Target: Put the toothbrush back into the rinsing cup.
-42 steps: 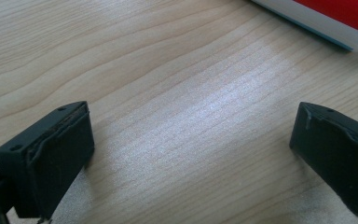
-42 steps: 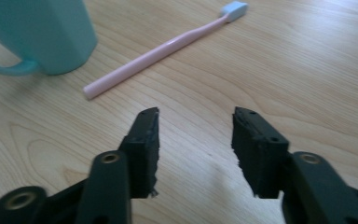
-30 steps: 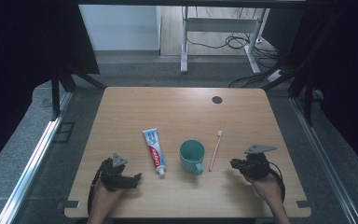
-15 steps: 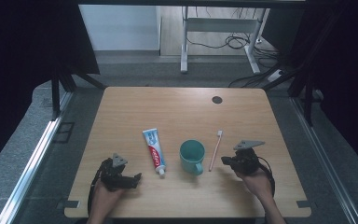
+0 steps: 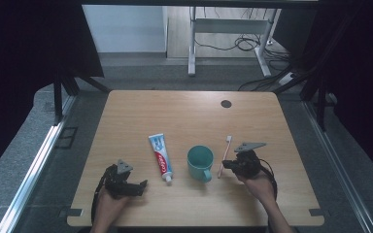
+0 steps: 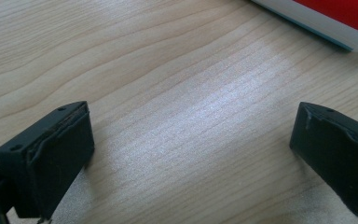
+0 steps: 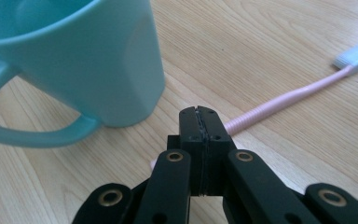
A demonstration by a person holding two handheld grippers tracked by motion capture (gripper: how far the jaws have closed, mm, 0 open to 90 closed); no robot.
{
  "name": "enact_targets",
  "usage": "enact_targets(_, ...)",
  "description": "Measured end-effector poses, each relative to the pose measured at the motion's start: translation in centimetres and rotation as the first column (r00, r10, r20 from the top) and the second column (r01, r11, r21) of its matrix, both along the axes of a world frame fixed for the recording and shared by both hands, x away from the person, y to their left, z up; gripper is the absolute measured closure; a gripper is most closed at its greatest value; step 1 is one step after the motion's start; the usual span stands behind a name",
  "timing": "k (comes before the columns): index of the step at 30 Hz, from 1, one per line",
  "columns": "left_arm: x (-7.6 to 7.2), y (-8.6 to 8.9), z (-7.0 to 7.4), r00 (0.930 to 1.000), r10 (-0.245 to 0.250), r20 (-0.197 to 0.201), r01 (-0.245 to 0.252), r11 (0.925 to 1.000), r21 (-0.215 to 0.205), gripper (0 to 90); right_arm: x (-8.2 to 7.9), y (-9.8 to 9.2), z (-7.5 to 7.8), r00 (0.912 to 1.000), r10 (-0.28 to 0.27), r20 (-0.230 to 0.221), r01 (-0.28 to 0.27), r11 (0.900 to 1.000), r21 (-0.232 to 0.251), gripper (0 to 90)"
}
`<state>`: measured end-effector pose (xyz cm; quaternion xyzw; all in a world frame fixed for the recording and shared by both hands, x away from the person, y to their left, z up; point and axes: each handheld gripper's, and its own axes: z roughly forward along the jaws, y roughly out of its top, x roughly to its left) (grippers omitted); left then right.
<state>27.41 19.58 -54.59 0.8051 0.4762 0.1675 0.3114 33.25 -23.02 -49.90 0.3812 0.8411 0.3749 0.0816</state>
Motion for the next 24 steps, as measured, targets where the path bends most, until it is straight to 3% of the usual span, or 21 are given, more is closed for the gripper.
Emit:
enact_targets(13,0.0,0.0,0.0,1.0000,0.000,0.000,0.000,1.0000,0.000,0.0,0.7,1.9,-1.1,0.9994,0.026,-0.022,-0.026,1.000,-0.006,89.1)
enact_targets(24,0.0,0.0,0.0,1.0000,0.000,0.000,0.000,1.0000,0.000,0.0,0.8,1.6,-2.1,0.9989,0.020,-0.042,-0.021,1.000,-0.019,88.9)
